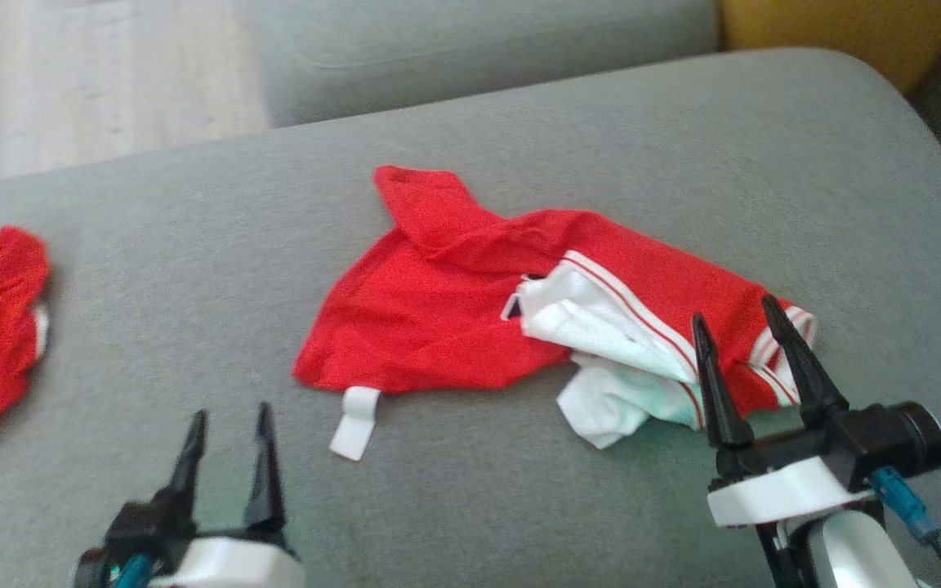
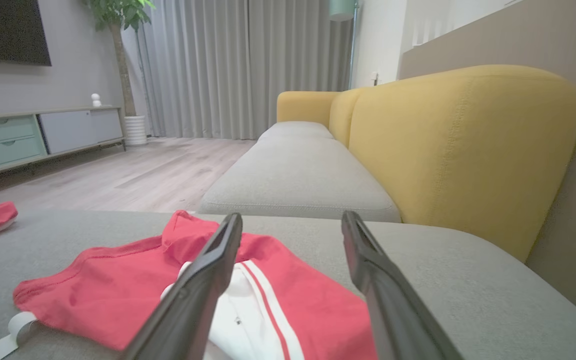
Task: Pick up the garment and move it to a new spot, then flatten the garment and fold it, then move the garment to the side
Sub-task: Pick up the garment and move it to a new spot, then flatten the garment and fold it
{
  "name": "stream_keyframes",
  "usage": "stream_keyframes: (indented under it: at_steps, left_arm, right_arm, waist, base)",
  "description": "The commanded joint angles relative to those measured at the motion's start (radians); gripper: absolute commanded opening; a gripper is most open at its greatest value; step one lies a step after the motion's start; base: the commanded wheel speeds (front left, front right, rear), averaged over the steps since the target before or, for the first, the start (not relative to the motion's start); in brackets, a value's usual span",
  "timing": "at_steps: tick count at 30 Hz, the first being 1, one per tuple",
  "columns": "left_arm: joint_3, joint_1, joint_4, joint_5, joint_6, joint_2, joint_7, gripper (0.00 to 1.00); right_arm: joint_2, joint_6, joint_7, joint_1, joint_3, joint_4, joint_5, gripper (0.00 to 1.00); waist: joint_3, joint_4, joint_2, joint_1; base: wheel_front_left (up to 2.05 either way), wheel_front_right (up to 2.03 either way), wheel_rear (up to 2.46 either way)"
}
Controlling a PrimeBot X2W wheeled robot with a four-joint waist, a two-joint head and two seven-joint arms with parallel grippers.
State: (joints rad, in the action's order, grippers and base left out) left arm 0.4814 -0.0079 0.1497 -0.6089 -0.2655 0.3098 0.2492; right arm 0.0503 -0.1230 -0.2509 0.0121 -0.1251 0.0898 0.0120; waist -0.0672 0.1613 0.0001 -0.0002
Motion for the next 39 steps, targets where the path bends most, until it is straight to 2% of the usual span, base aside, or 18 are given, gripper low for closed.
stream_keyframes:
  at_steps: [1, 5, 12, 17, 22, 29, 39]
  left_arm:
    - [-0.076, -0.010, -0.054, 0.045, -0.006, 0.010, 0.012, 1.00]
    - [-0.188, 0.090, -0.111, 0.142, 0.030, -0.043, 0.012, 1.00]
    - [-0.377, 0.212, -0.155, 0.282, 0.147, -0.154, 0.012, 1.00]
    - [-0.470, 0.244, -0.149, 0.346, 0.234, -0.212, 0.012, 1.00]
    - [-0.524, 0.243, -0.133, 0.385, 0.294, -0.242, 0.012, 1.00]
    - [-0.560, 0.237, -0.116, 0.409, 0.335, -0.257, 0.013, 1.00]
    - [-0.576, 0.231, -0.106, 0.405, 0.352, -0.259, 0.013, 1.00]
  right_arm:
    - [0.000, -0.008, -0.011, 0.007, -0.013, -0.020, -0.015, 1.00]
    - [0.000, -0.008, -0.011, -0.016, 0.010, 0.005, -0.040, 1.00]
    - [0.000, -0.008, -0.011, -0.060, 0.051, 0.028, -0.044, 1.00]
    - [0.000, -0.008, -0.011, -0.075, 0.061, 0.038, -0.044, 1.00]
    - [0.000, -0.008, -0.011, -0.076, 0.063, 0.042, -0.038, 1.00]
    - [0.000, -0.008, -0.011, -0.073, 0.054, 0.048, -0.031, 1.00]
    - [0.000, -0.008, -0.011, -0.072, 0.047, 0.055, -0.025, 1.00]
  waist:
    - [0.035, -0.065, -0.0001, 0.0002]
    - [0.053, -0.105, -0.0001, 0.0002]
    - [0.070, -0.135, -0.0001, 0.0002]
    - [0.074, -0.145, -0.0001, 0.0002]
    - [0.079, -0.145, -0.0001, 0.0002]
    - [0.081, -0.138, -0.0001, 0.0002]
    - [0.081, -0.132, -0.0001, 0.0002]
  base:
    - [0.00, 0.00, 0.00]
    - [0.00, 0.00, 0.00]
    - [0.00, 0.00, 0.00]
    - [0.00, 0.00, 0.00]
    - [0.00, 0.00, 0.00]
    - [0.00, 0.00, 0.00]
    - [0.00, 0.00, 0.00]
